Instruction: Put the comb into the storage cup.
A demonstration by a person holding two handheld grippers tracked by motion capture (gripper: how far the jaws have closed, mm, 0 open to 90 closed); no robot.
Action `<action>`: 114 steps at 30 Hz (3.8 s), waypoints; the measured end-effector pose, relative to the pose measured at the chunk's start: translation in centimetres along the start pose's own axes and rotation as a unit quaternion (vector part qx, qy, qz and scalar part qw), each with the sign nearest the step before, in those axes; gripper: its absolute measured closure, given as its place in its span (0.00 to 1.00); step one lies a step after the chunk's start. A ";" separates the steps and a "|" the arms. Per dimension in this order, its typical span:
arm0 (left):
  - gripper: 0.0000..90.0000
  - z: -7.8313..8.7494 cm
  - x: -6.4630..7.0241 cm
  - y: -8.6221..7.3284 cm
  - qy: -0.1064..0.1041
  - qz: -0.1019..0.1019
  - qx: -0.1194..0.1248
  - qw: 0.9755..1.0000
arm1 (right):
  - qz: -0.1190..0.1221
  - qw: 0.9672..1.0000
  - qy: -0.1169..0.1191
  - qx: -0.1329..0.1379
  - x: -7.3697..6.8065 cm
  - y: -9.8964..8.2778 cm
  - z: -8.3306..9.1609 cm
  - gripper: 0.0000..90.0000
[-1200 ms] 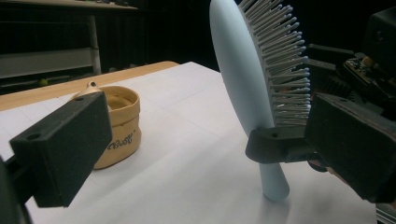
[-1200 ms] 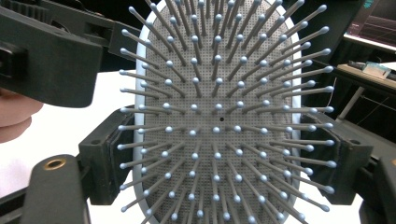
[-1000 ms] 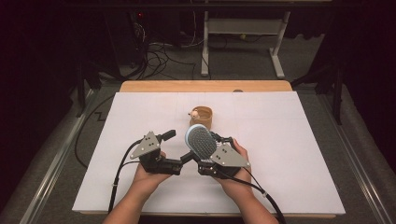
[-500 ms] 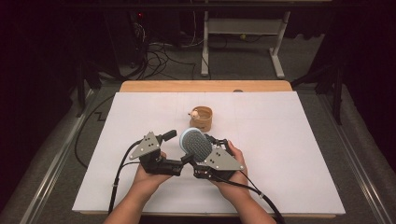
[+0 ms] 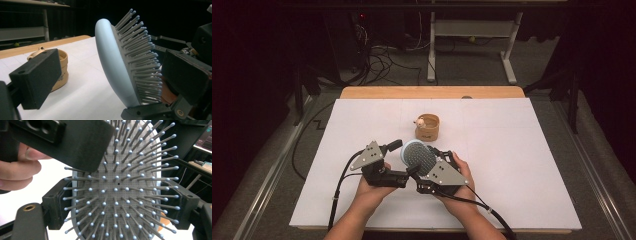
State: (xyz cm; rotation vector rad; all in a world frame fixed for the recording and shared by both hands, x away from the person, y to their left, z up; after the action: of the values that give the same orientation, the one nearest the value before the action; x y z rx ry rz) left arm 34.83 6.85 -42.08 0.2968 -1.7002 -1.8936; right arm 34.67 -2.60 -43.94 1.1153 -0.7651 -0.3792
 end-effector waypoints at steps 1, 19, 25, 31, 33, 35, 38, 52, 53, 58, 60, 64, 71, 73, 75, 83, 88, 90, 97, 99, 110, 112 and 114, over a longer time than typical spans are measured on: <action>0.04 0.0 0.0 0.0 0.000 0.000 0.000 1.000 | 0.001 1.000 0.001 0.000 -0.1 0.0 0.0 0.23; 0.16 0.0 0.3 0.0 -0.019 0.016 0.001 1.000 | 0.015 1.000 0.002 0.002 -0.7 0.3 -0.1 0.23; 0.19 -0.1 0.3 -0.1 -0.029 0.028 -0.005 0.999 | 0.017 1.000 0.002 0.000 -0.8 0.3 -0.1 0.23; 0.29 0.0 0.4 -0.1 -0.042 0.029 -0.005 0.999 | 0.018 1.000 0.000 -0.002 -0.8 0.2 -0.1 0.23; 0.31 0.0 0.4 -0.2 -0.041 0.027 -0.007 0.999 | 0.018 1.000 -0.001 -0.002 -0.8 0.2 -0.1 0.23; 0.32 -0.1 0.4 -0.2 -0.043 0.027 -0.008 0.999 | 0.019 1.000 -0.002 -0.004 -0.8 0.2 -0.2 0.23; 0.37 0.0 0.6 -0.2 -0.049 0.025 -0.008 0.998 | 0.019 1.000 -0.002 -0.006 -0.8 0.2 -0.1 0.23; 0.49 0.2 0.8 -0.2 -0.059 0.029 -0.012 0.998 | 0.033 0.999 -0.012 -0.008 -0.7 0.2 -0.1 0.23; 0.50 0.2 0.8 -0.1 -0.059 0.029 -0.011 0.998 | 0.033 0.999 -0.012 -0.009 -0.7 0.2 -0.1 0.23; 0.53 0.3 0.9 0.0 -0.054 0.023 -0.005 0.998 | 0.037 0.999 -0.015 -0.007 -0.7 0.4 -0.1 0.23; 0.54 0.3 0.9 0.0 -0.050 0.018 -0.004 0.999 | 0.039 0.999 -0.018 -0.007 -0.7 0.4 -0.1 0.23; 0.57 0.3 0.8 -0.1 -0.049 0.023 0.001 0.999 | 0.037 0.999 -0.022 -0.008 -0.8 0.4 -0.1 0.23; 0.61 0.4 1.0 0.1 -0.041 0.021 0.006 0.999 | 0.046 0.998 -0.031 -0.010 -0.8 0.5 -0.1 0.23; 0.61 0.4 1.0 0.1 -0.040 0.022 0.006 0.999 | 0.047 0.998 -0.033 -0.009 -0.8 0.5 -0.1 0.23; 0.61 0.4 1.0 0.1 -0.039 0.020 0.007 0.999 | 0.047 0.998 -0.034 -0.008 -0.8 0.5 -0.1 0.23; 0.62 0.5 1.2 0.3 -0.036 0.015 0.011 0.999 | 0.049 0.998 -0.037 -0.007 -0.8 0.6 0.0 0.23; 0.63 0.5 1.4 0.5 -0.033 0.008 0.014 0.999 | 0.050 0.998 -0.041 -0.002 -0.8 0.8 0.1 0.23; 0.63 0.5 1.4 0.5 -0.033 0.008 0.015 0.999 | 0.047 0.998 -0.040 0.000 -0.8 0.8 0.1 0.22; 0.63 1.1 1.0 1.1 -0.025 0.006 0.029 0.999 | 0.013 1.000 -0.019 -0.013 -0.8 0.3 -0.3 0.06; 0.64 1.4 0.9 1.3 -0.020 0.002 0.033 0.999 | -0.002 1.000 -0.009 -0.017 -0.9 0.2 -0.5 0.00; 0.64 2.2 0.0 1.8 0.003 -0.008 0.044 0.999 | -0.038 0.999 0.019 -0.020 -0.5 -0.3 -0.3 0.00; 0.64 2.5 -0.3 2.0 0.008 -0.008 0.047 0.999 | -0.045 0.999 0.020 -0.022 -0.3 -0.5 0.0 0.00; 0.64 2.8 -0.5 2.1 0.014 -0.008 0.050 0.999 | -0.047 0.998 0.018 -0.025 -0.1 -0.8 0.2 0.00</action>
State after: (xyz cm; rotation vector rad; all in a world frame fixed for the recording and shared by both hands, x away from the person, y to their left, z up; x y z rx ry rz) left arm 34.36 9.38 -39.67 0.3764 -1.7820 -1.8093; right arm 34.53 -2.97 -44.67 1.1114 -0.6698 -0.4547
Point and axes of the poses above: each handheld gripper's, and its own axes: z roughly backward along the jaws, y roughly out of its top, x roughly to its right, the point moved 8 cm from there along -z, roughly forward along the jaws, and after that the axes turned 2 degrees about z, right-handed, at the moved point
